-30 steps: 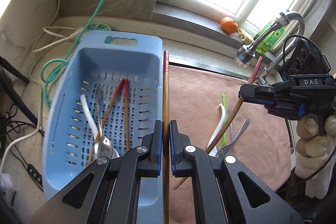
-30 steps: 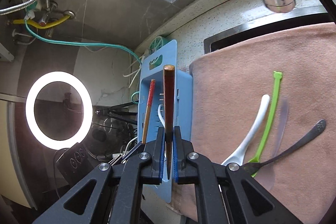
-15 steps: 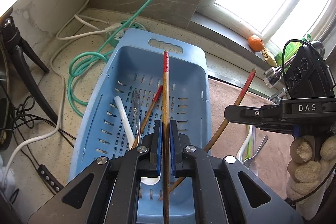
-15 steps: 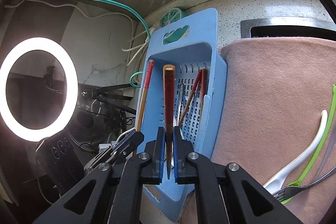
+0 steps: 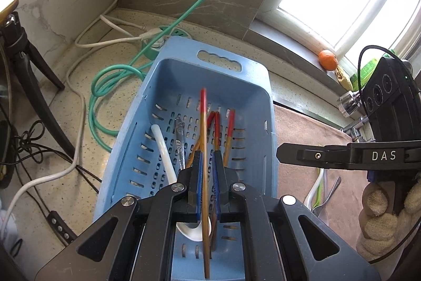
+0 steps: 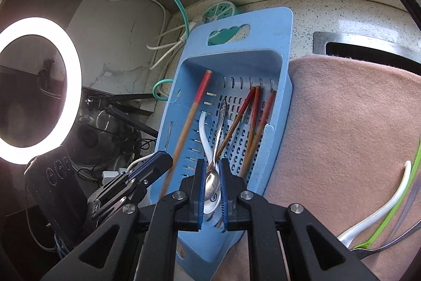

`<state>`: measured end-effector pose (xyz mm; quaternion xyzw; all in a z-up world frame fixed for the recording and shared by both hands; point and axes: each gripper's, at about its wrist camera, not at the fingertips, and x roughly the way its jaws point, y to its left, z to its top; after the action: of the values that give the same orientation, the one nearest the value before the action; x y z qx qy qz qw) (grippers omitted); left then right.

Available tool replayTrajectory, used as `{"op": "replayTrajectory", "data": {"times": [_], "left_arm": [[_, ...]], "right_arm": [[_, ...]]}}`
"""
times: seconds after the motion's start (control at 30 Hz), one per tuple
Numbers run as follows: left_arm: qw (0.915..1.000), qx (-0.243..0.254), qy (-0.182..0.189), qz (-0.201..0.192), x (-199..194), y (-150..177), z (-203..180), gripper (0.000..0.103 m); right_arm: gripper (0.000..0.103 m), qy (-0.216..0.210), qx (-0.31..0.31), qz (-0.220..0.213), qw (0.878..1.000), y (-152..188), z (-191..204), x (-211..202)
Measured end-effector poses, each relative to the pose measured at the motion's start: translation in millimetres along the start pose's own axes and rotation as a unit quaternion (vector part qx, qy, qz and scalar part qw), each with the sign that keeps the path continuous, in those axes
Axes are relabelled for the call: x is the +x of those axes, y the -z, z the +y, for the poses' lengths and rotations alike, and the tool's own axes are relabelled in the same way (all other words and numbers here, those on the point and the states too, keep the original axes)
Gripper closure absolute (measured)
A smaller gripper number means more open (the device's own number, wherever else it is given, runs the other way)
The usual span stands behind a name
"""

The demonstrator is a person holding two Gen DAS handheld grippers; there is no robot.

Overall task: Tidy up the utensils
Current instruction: 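Carry the chopstick into the blue basket and open the left tool, then lower the left tool onto the white ceramic spoon handle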

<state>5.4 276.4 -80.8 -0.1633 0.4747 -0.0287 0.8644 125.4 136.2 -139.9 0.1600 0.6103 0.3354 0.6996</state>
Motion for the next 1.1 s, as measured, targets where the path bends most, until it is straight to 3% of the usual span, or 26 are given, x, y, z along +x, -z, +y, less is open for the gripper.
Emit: {"op": "replayTrajectory", "data": {"times": [0.23, 0.4, 0.63, 0.73, 0.83, 1.1], "left_arm": [[0.9999, 0.004, -0.014, -0.006, -8.4, 4.5, -2.4, 0.094], [0.9994, 0.016, -0.030, -0.011, -16.9, 12.9, -8.9, 0.094], [0.9986, 0.037, -0.032, -0.020, -33.6, 29.5, -31.1, 0.094], [0.9978, 0.055, -0.028, -0.022, -39.3, 38.1, -48.6, 0.094], [0.9967, 0.077, -0.019, -0.019, -39.7, 50.6, -71.3, 0.087], [0.9914, 0.128, 0.016, 0.022, -18.0, 99.1, -136.5, 0.085]], "right_arm": [[0.075, 0.039, -0.056, -0.009, 0.998, 5.8, 7.3, -6.8], [0.073, 0.042, -0.097, -0.012, 0.994, 16.2, 4.1, -16.9], [0.073, 0.100, -0.160, -0.048, 0.981, 37.6, -13.0, -55.1], [0.072, 0.106, -0.163, -0.056, 0.979, 47.1, -30.4, -76.4], [0.070, 0.121, -0.164, -0.061, 0.977, 57.5, -49.8, -95.2], [0.069, 0.179, -0.120, -0.068, 0.974, 77.9, -114.5, -136.2]]}}
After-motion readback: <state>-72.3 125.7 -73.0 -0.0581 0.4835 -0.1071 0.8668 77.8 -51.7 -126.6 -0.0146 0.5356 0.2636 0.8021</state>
